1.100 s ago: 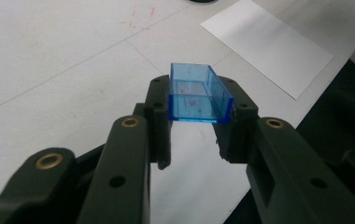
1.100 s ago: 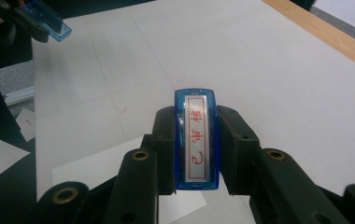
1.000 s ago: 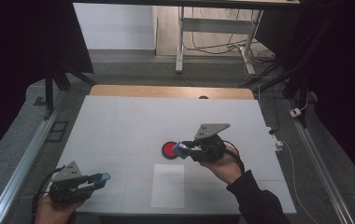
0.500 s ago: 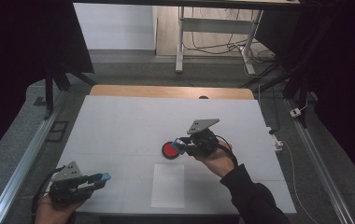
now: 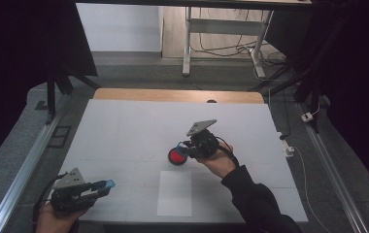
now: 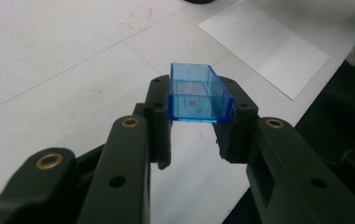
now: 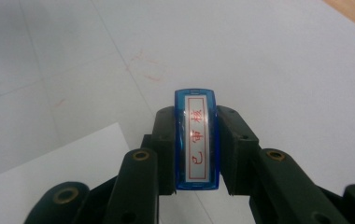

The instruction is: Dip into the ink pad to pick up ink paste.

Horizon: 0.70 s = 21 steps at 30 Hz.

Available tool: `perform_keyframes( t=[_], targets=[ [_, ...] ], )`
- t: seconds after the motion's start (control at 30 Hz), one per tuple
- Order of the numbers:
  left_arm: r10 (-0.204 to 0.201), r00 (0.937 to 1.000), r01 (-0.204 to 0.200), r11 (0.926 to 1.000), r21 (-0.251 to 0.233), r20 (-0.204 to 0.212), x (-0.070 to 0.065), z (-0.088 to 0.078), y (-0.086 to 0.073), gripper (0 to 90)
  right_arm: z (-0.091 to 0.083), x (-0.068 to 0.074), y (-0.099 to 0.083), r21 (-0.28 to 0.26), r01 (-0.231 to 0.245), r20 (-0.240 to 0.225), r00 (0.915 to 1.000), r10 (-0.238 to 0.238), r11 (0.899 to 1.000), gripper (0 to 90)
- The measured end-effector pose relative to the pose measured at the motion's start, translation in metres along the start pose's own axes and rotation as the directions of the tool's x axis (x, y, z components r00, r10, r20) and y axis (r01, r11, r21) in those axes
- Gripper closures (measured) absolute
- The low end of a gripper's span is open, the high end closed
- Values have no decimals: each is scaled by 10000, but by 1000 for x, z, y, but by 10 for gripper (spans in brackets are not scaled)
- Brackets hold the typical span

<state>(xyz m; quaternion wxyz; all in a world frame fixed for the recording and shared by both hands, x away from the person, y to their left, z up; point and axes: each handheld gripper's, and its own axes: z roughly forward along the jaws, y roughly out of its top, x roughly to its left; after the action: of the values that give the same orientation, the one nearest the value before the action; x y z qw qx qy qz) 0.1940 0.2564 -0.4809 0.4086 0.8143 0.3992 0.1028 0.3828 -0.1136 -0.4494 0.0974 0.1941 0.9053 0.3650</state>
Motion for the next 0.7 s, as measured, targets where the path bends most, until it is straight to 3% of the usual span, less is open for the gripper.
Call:
perform_keyframes(
  t=[0.7],
  targets=[
    [18, 10000, -18, 10000, -28, 40, 0, 0, 0, 686, 33, -9, 2, 860, 91, 156, 9998, -105, 9963, 704]
  ],
)
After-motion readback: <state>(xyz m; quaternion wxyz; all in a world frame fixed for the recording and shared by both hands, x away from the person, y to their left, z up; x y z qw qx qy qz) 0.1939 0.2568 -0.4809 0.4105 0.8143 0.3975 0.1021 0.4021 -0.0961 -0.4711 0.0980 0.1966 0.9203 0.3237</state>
